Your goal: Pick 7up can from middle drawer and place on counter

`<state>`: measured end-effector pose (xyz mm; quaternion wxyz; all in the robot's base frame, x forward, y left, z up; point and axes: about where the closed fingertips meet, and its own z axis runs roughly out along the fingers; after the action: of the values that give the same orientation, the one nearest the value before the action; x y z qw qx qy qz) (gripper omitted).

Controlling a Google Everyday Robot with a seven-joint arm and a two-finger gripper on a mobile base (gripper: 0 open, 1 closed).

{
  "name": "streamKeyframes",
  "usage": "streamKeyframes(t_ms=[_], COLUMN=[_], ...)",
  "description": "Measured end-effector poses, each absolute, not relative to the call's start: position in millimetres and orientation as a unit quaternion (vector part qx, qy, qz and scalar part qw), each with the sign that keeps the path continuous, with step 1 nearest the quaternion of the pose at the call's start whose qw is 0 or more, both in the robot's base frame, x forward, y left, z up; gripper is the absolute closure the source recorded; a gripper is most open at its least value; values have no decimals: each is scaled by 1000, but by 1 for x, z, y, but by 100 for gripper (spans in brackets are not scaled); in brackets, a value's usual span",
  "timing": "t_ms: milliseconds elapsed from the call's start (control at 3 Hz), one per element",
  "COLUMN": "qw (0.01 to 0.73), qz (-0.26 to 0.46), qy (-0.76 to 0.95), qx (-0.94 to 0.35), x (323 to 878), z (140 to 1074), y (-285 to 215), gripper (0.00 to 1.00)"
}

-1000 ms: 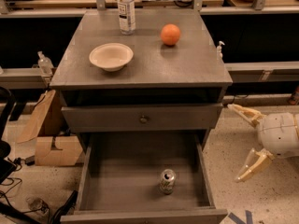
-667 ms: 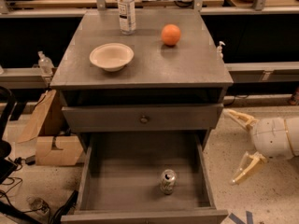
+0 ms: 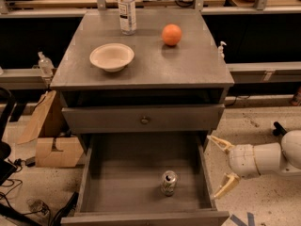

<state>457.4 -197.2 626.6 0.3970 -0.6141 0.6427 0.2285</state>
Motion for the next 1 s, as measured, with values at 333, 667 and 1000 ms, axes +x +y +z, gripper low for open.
streamKeyframes(t_ms=[333, 667, 1000], qw=[400, 395, 398], qz=[240, 266, 306], qy=[638, 642, 645], qx=[-612, -601, -576], x=[475, 486, 486], z=[567, 513, 458], y=[-193, -182, -156], gripper=[0, 0, 0])
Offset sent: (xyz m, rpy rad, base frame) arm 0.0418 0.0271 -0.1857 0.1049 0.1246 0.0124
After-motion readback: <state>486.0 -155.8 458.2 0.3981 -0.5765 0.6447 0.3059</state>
